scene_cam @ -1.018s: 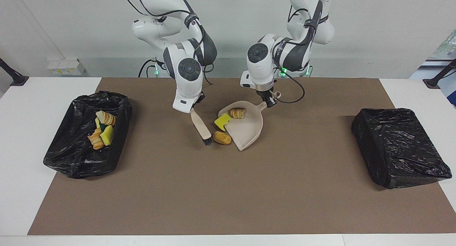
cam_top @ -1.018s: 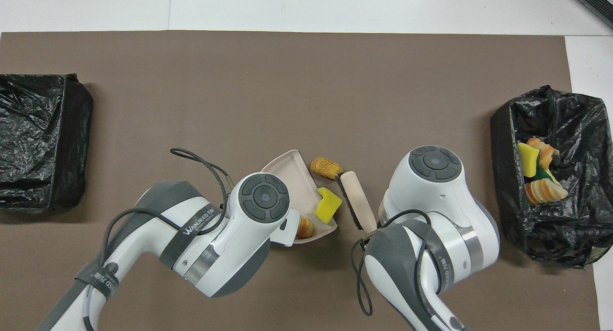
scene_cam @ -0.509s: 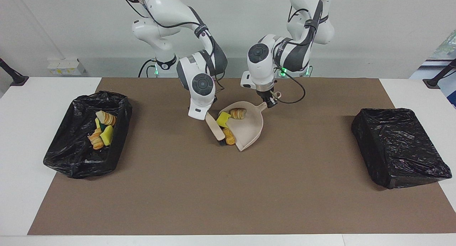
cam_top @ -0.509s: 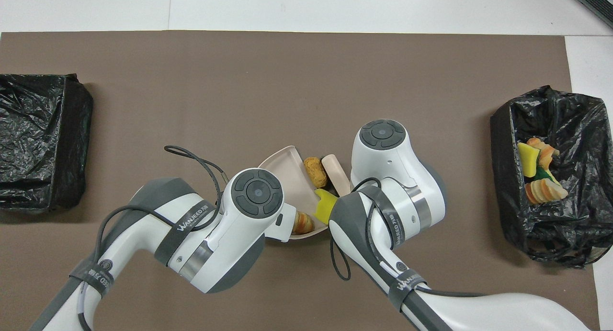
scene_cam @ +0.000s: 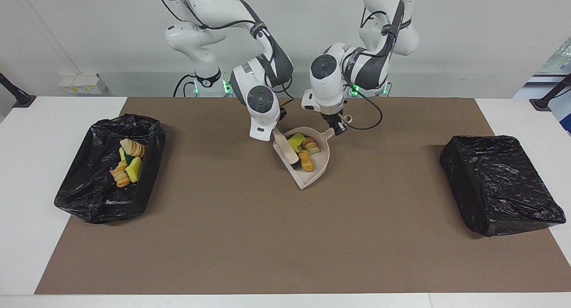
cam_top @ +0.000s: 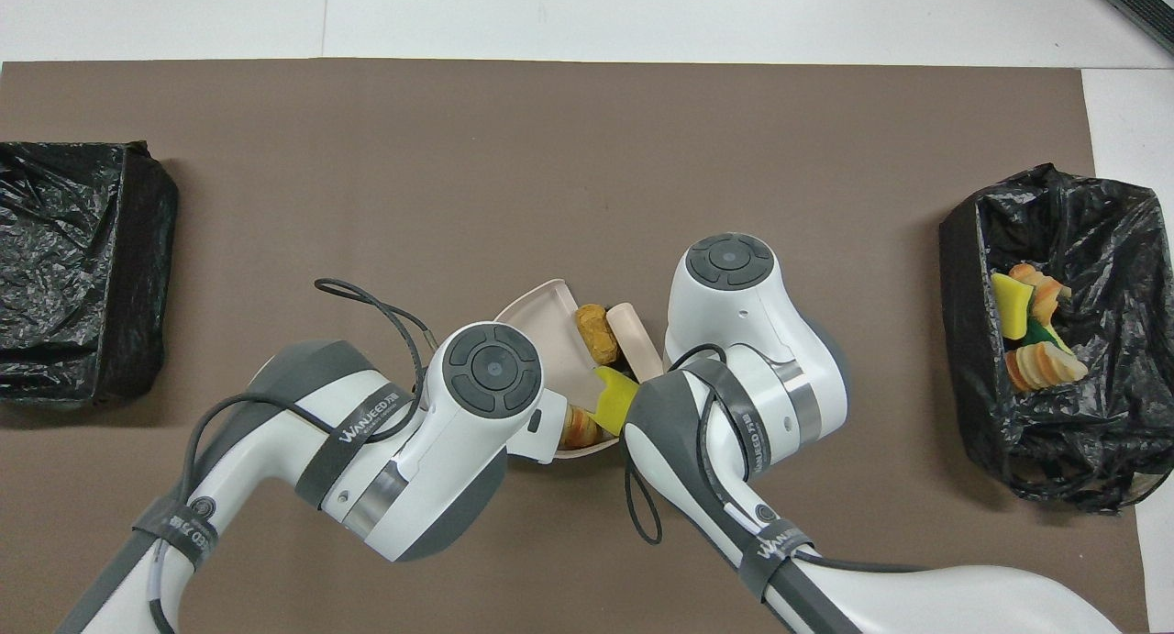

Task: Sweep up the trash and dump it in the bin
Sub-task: 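Push the scraps into the dustpan with the brush in the right gripper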

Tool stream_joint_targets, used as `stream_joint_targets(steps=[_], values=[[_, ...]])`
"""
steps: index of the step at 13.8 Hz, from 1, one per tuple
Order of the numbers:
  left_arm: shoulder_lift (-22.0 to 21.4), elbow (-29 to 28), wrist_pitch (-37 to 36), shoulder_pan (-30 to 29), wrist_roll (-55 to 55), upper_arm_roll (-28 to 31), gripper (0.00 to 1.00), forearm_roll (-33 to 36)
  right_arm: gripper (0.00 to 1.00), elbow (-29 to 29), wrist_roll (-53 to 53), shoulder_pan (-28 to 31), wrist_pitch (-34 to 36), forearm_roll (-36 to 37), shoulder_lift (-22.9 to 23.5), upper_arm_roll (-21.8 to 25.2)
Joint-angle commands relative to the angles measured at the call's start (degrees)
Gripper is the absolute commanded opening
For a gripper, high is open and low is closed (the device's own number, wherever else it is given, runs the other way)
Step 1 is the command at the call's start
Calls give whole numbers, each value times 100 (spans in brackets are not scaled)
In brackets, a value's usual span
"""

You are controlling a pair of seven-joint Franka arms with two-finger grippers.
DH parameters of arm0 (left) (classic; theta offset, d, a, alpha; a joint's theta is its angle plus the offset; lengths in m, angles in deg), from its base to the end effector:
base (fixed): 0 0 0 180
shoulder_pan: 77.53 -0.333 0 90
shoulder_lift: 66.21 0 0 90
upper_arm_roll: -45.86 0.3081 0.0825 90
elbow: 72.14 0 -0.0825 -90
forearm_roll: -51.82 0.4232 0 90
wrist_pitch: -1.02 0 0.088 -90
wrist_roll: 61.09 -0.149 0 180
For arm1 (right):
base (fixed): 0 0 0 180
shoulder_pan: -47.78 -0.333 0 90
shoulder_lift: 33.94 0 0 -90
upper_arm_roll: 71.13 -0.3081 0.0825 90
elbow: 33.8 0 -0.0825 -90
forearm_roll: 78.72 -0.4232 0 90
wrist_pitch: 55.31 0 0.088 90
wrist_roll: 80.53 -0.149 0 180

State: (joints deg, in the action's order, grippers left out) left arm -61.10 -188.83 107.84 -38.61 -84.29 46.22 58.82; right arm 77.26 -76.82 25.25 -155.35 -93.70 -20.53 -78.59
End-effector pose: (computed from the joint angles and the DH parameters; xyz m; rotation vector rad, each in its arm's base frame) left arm 0.4466 -0.3377 0.3137 -2.5125 1.5904 0.3649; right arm 0.4756 0.3134 0.2758 -2.8027 -0.6999 0.7001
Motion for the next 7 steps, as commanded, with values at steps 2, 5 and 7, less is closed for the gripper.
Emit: stream_joint_targets(steps=[2, 5, 7], values=[[-55, -126, 295, -366, -1111, -27, 0, 56, 0, 171, 192, 626, 97, -180, -322, -1], [-54, -125, 427, -560, -1801, -27, 0, 56, 0, 188, 183, 916, 151, -163, -471, 16], [-133, -125, 533, -682, -2117, -27, 0, 56, 0, 188, 9, 1074, 256, -110, -611, 34]])
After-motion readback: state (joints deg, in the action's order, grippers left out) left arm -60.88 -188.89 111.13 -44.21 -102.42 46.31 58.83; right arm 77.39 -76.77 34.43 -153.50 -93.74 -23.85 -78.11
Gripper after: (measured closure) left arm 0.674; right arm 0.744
